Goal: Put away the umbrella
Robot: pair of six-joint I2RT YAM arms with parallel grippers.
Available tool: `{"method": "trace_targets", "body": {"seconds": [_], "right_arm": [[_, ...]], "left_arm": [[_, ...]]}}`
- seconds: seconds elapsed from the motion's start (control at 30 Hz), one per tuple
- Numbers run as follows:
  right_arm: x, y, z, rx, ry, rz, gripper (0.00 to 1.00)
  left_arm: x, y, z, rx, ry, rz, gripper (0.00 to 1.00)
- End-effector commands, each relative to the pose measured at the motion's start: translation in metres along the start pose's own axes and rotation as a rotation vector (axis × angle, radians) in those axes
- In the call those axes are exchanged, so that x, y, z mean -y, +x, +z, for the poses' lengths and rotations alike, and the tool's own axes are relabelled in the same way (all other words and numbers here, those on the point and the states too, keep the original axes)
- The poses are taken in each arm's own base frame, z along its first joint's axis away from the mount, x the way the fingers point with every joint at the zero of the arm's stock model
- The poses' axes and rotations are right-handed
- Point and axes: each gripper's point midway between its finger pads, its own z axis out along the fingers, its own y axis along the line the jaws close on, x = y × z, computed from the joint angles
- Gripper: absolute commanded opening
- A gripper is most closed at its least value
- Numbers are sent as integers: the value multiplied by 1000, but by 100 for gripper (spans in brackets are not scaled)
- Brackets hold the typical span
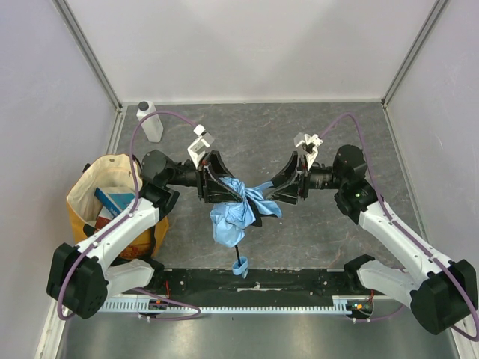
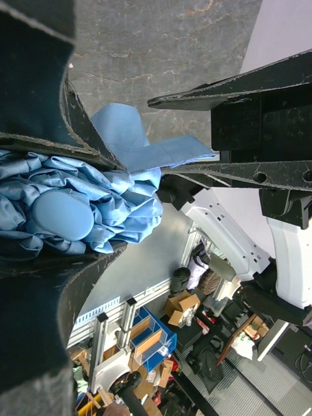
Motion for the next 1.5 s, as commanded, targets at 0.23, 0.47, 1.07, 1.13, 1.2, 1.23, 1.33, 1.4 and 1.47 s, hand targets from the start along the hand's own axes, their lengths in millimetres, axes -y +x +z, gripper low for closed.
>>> {"method": "trace_targets", "body": {"seconds": [0.23,0.47,1.07,1.13,1.2,1.23,1.33,1.4,1.47], "right_arm": [[-22,-39,5,113,-80,-103,46],[-30,-32,16,91,-134,-102,40],[-37,-29,20,113,-169,-76,22],[-37,-29,20,114,-168,-76,15],[-39,-32,20,122,-175,-81,10],[-39,-34,20,128,-172,-79,1],[-38,-42,20,161,-141,-60,0],[-35,-47,20,179,-109,-21,0],[-34,-48,17,206,-71,14,0]], "left_arm": [[24,-11,-1,19,53,63,2],[24,-12,-1,26,57,59,2],[30,-12,-2,34,74,65,2],[31,-13,-2,36,75,68,2],[31,-13,-2,37,74,65,2],[30,-13,-2,38,73,62,2],[29,-12,-1,37,70,62,2],[24,-11,-2,37,50,52,2],[12,-11,-2,43,-5,58,2]]}}
